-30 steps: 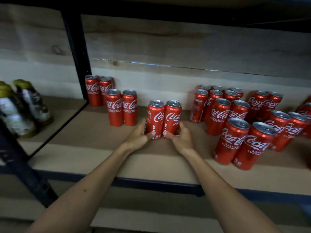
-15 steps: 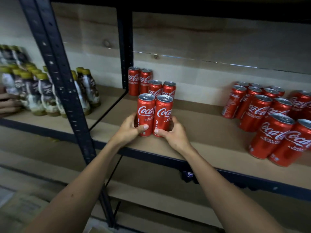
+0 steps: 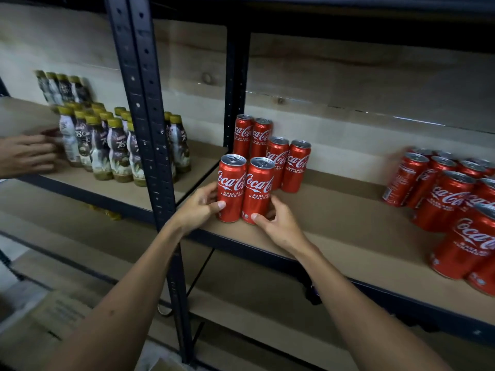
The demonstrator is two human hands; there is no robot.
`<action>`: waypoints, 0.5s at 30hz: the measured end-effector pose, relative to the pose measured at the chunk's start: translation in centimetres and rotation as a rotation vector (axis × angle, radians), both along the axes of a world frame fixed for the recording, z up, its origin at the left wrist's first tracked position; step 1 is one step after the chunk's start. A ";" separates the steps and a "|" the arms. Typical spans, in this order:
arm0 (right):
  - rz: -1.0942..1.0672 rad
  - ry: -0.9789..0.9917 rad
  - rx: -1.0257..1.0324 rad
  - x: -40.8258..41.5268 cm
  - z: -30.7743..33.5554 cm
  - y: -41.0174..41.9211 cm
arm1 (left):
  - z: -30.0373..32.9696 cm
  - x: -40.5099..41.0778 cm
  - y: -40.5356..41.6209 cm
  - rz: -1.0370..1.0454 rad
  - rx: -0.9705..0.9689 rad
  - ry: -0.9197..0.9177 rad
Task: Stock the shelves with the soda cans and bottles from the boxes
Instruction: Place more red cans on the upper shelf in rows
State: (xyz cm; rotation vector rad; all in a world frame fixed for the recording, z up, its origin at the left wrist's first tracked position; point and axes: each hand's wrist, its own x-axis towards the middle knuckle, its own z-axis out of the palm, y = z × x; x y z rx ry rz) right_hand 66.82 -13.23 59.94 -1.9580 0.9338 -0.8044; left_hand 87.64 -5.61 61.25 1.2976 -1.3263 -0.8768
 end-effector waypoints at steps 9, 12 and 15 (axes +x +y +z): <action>-0.065 -0.001 -0.023 0.5 -0.1 0.3 | -0.5 -1.1 0.4 0.234 -0.017 -0.089; -0.102 0.000 -0.029 0.8 0.0 0.8 | -0.6 -0.8 0.8 0.221 -0.010 -0.074; -0.150 0.004 -0.030 1.2 0.1 1.3 | -0.5 -0.8 1.3 0.200 -0.004 -0.103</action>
